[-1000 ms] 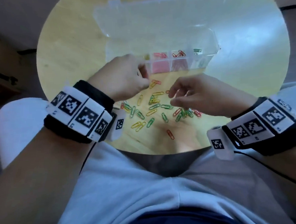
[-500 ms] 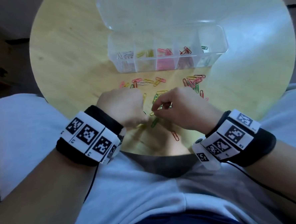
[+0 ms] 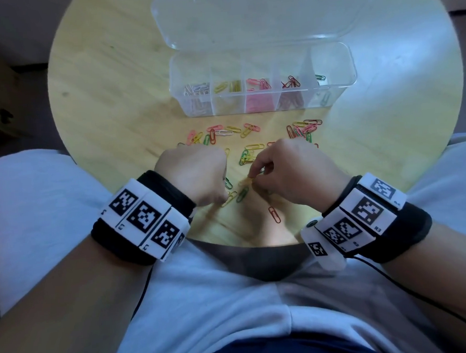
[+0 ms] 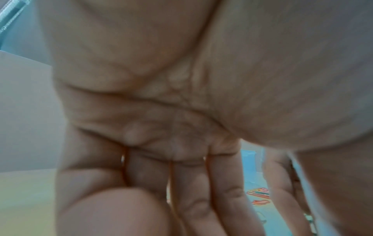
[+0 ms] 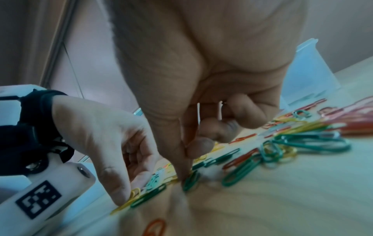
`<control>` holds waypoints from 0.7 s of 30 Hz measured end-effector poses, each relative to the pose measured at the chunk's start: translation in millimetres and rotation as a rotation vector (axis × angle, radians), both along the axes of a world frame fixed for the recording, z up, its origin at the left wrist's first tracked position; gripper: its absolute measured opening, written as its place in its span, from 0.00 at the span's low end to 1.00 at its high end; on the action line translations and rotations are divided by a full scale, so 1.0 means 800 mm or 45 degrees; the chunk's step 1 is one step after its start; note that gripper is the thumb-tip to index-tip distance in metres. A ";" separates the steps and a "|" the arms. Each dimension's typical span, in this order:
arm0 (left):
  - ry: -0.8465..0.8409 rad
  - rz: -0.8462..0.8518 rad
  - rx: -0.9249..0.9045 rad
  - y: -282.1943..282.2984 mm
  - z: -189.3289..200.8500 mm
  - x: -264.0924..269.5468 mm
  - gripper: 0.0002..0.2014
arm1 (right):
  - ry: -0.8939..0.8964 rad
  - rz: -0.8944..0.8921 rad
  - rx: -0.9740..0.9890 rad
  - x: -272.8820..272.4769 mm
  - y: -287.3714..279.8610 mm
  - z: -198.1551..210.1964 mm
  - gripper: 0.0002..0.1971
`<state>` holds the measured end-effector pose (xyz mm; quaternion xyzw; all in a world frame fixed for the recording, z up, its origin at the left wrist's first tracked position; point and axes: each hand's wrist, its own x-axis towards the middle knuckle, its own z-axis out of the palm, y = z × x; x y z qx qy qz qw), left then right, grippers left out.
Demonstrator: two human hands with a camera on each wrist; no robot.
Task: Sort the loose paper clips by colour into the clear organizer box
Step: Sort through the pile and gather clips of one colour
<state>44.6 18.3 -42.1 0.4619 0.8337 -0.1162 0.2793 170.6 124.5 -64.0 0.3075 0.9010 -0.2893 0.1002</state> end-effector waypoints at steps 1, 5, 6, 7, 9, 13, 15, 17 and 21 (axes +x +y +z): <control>-0.006 0.000 0.005 0.000 0.000 0.001 0.06 | -0.010 -0.003 0.013 0.001 0.001 0.000 0.06; -0.049 0.011 0.079 -0.003 0.001 0.002 0.04 | -0.030 0.012 0.074 0.002 0.002 0.003 0.02; -0.089 0.021 0.115 -0.003 0.003 0.001 0.03 | -0.030 0.018 0.085 0.002 0.002 0.004 0.02; -0.143 0.036 0.157 -0.002 0.005 -0.001 0.04 | -0.034 0.028 0.094 0.002 0.001 0.004 0.03; -0.260 0.072 0.242 -0.002 0.009 -0.005 0.04 | -0.051 0.046 0.104 0.003 0.000 0.003 0.03; -0.437 0.144 0.382 -0.001 0.012 -0.013 0.07 | -0.023 0.010 -0.032 0.005 0.008 0.006 0.04; -0.457 0.142 0.390 -0.001 0.012 -0.016 0.10 | 0.051 -0.085 -0.231 0.006 0.016 0.011 0.03; -0.463 0.142 0.388 -0.001 0.011 -0.019 0.10 | 0.151 -0.198 -0.434 0.008 0.022 0.016 0.03; -0.460 0.161 0.352 0.000 0.013 -0.019 0.10 | 0.238 -0.292 -0.619 0.012 0.029 0.020 0.05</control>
